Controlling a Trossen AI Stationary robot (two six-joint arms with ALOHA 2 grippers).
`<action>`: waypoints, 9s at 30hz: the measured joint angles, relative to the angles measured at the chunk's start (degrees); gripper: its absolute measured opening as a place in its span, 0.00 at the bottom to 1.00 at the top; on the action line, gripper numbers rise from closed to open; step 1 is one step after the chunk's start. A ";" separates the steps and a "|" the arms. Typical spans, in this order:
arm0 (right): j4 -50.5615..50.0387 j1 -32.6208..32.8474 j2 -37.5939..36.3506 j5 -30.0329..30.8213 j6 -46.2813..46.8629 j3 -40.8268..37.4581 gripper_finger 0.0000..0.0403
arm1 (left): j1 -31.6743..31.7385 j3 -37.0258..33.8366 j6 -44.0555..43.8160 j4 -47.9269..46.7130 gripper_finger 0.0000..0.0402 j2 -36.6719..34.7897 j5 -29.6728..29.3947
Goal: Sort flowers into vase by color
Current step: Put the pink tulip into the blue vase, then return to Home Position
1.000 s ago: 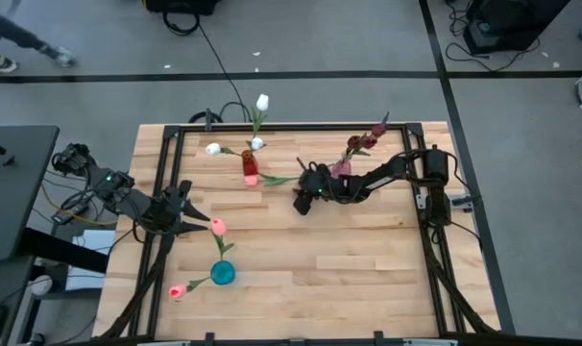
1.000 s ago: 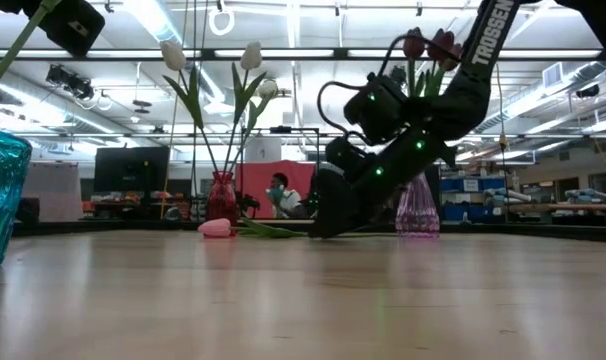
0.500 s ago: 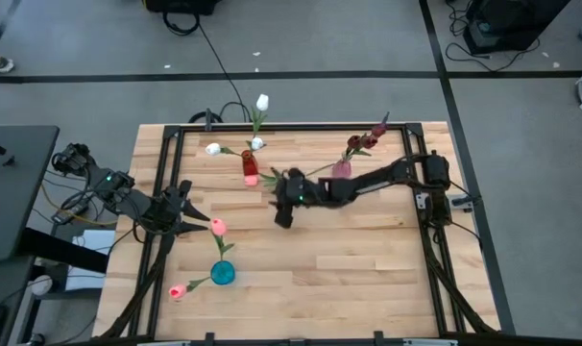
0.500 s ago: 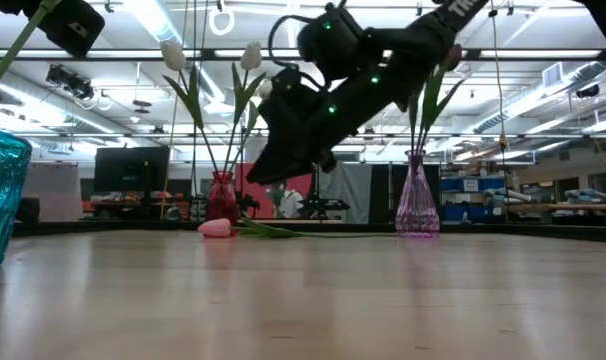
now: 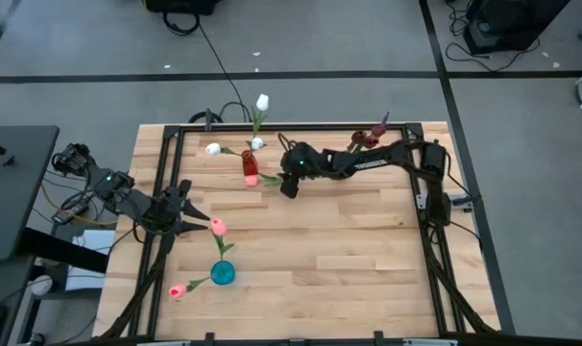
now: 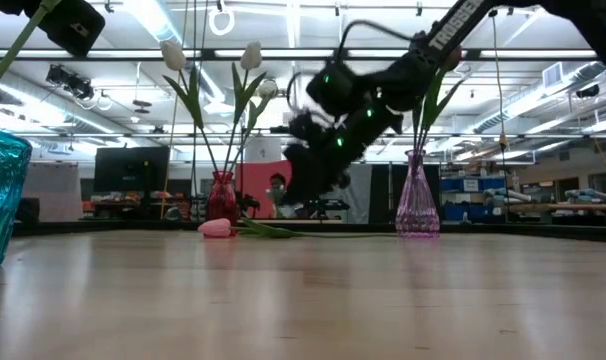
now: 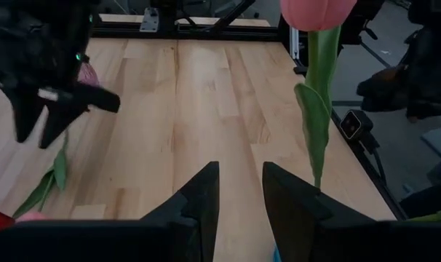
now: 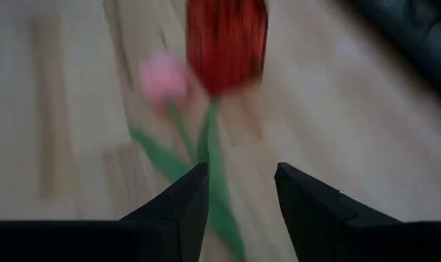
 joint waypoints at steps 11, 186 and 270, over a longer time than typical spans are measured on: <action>1.62 0.80 7.83 4.37 -3.63 0.10 0.43 | -0.01 0.00 -0.03 -0.08 0.28 0.28 0.37; -10.24 32.34 -20.37 3.79 8.52 3.91 0.34 | -1.93 22.31 -9.03 -20.03 0.45 20.06 19.06; 43.61 20.04 -88.50 20.66 5.46 -61.68 0.34 | -1.89 -2.80 -15.04 -17.92 0.39 -25.68 23.92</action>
